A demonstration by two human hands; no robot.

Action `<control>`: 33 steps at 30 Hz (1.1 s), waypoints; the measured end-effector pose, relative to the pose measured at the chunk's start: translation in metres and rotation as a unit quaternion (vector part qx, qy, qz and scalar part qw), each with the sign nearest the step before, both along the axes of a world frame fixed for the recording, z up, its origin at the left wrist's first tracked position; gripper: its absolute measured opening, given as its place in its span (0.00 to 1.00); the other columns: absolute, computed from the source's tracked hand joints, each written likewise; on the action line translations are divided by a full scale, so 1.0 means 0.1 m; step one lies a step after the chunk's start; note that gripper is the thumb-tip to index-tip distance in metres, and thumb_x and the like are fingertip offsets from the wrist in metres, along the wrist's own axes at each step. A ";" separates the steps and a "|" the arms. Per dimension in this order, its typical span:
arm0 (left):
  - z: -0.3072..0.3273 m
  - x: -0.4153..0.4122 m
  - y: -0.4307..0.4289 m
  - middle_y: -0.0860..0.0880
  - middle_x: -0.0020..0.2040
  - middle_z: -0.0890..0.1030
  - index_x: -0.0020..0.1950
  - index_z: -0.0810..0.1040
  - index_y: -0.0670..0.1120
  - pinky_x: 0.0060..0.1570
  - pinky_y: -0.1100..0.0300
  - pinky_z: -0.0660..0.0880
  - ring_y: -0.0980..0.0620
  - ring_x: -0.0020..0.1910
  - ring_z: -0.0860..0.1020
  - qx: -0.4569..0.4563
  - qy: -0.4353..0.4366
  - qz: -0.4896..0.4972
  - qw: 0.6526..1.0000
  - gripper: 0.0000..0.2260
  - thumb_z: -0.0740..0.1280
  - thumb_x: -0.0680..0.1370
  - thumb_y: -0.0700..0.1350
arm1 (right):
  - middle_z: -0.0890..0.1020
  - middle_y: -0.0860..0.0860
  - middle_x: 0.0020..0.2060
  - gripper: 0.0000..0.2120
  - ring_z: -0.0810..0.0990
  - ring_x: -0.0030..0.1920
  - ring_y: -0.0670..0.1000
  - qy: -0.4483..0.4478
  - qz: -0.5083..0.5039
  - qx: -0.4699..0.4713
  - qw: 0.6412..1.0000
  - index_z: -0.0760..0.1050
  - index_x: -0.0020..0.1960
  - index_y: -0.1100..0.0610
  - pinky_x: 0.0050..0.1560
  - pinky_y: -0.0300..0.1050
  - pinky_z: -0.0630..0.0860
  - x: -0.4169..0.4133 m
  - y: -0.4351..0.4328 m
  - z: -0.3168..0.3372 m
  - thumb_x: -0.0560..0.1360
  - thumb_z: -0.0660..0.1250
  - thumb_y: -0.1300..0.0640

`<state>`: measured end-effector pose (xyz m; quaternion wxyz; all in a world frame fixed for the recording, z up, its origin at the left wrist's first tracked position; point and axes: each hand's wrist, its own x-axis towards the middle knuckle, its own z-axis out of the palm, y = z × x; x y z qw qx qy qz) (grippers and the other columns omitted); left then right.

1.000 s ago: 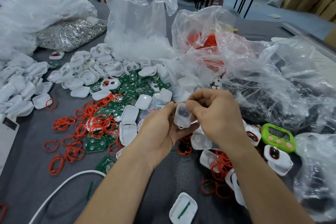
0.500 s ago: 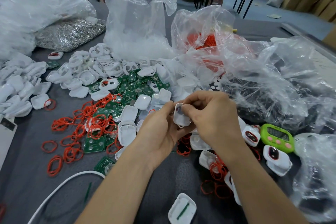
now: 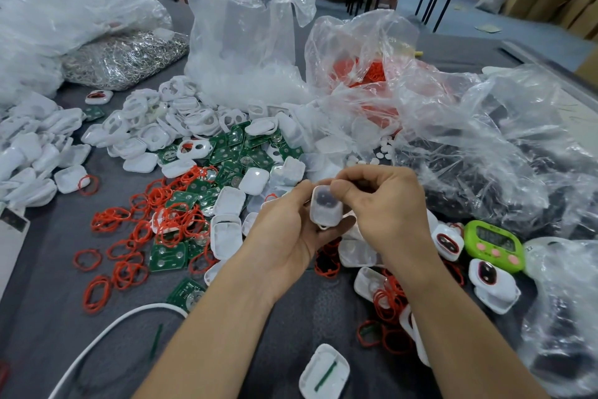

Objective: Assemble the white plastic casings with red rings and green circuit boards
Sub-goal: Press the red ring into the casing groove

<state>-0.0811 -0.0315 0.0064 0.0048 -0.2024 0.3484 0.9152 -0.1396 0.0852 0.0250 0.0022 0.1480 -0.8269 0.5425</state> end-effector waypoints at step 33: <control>-0.02 0.02 0.00 0.38 0.51 0.87 0.53 0.81 0.39 0.41 0.55 0.83 0.43 0.51 0.87 -0.078 0.020 0.027 0.996 0.08 0.62 0.82 0.33 | 0.84 0.38 0.30 0.08 0.82 0.33 0.38 0.041 -0.033 0.011 0.999 0.85 0.40 0.46 0.35 0.29 0.73 0.02 0.11 -0.04 0.76 0.74 0.57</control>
